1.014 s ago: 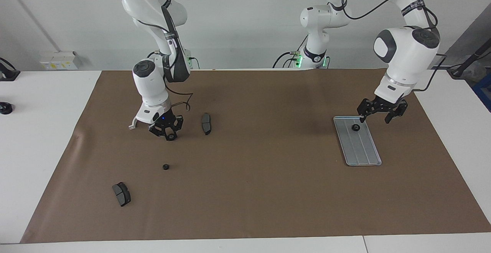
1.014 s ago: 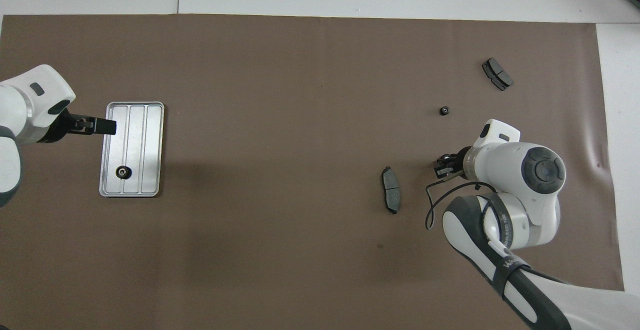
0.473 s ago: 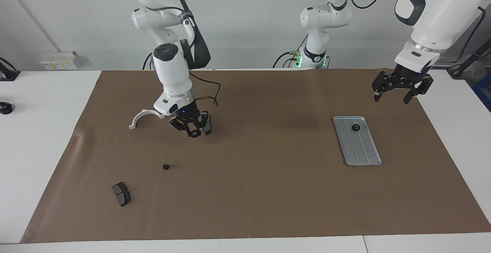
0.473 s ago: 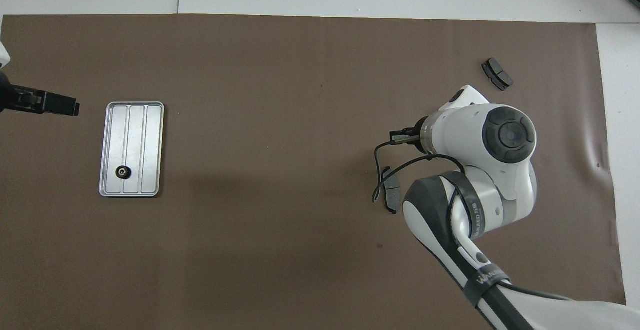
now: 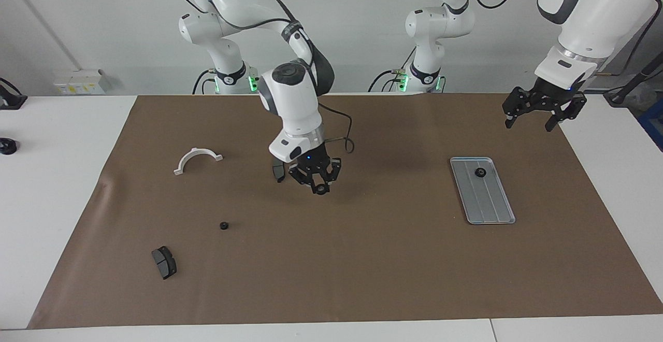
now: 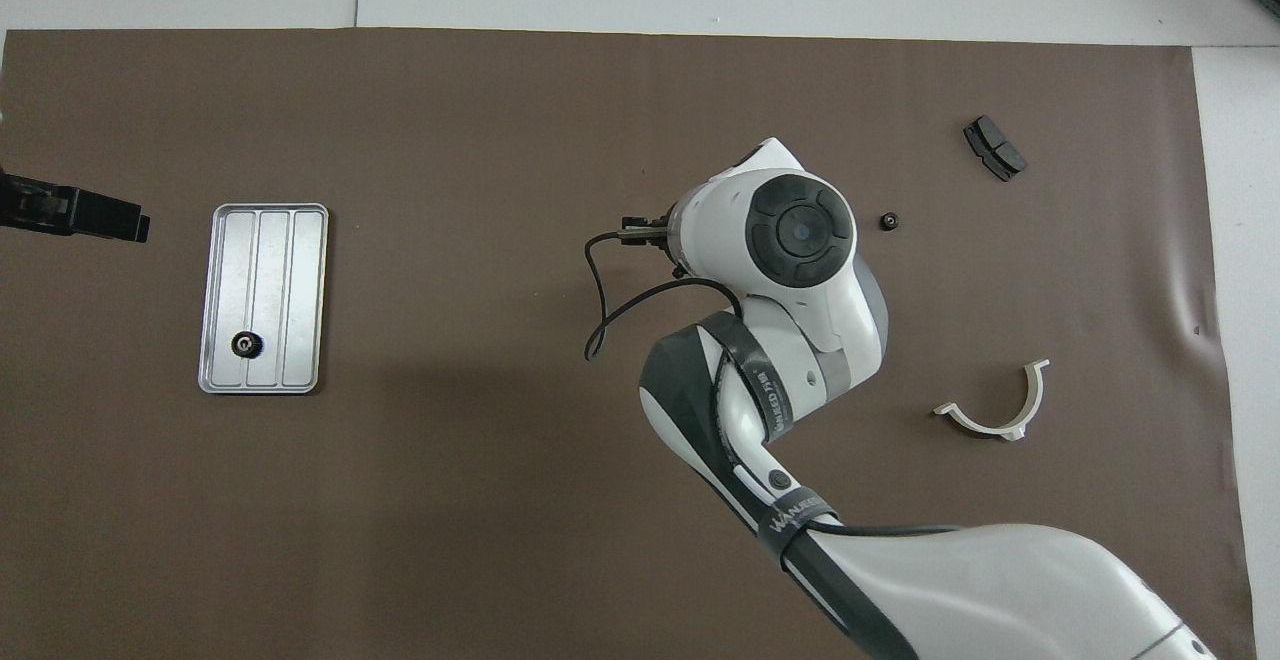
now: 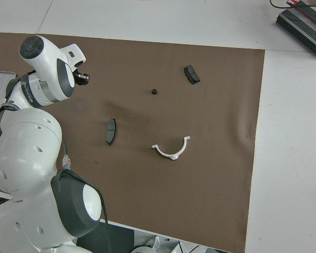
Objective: Pick bearing gear from pile to tray
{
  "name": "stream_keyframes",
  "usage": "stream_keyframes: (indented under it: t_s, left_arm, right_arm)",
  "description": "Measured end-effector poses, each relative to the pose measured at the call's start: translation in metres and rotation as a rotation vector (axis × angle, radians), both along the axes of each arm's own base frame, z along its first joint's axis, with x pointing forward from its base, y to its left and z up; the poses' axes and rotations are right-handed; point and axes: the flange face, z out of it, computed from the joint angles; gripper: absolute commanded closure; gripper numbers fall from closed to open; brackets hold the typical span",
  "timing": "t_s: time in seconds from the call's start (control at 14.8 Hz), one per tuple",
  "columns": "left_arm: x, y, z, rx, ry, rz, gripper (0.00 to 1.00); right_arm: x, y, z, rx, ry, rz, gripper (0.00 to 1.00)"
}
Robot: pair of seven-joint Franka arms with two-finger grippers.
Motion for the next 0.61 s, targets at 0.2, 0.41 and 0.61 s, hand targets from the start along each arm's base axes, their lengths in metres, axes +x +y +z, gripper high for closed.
stream_keyframes:
  t_s: [0.2,0.41,0.61]
  left_arm:
    - [0.000,-0.007,0.000,0.000,-0.001,-0.011,0.00]
    - [0.000,-0.009,0.000,0.000,0.000,-0.016,0.00]
    - [0.000,-0.010,0.000,0.000,0.000,-0.016,0.00]
  right_arm:
    - [-0.004,0.051,-0.053,-0.033,0.029,-0.006,0.99]
    - [-0.005,0.060,-0.073,-0.048,0.032,-0.004,0.36]
    - [-0.004,0.059,-0.074,-0.050,0.031,-0.005,0.00]
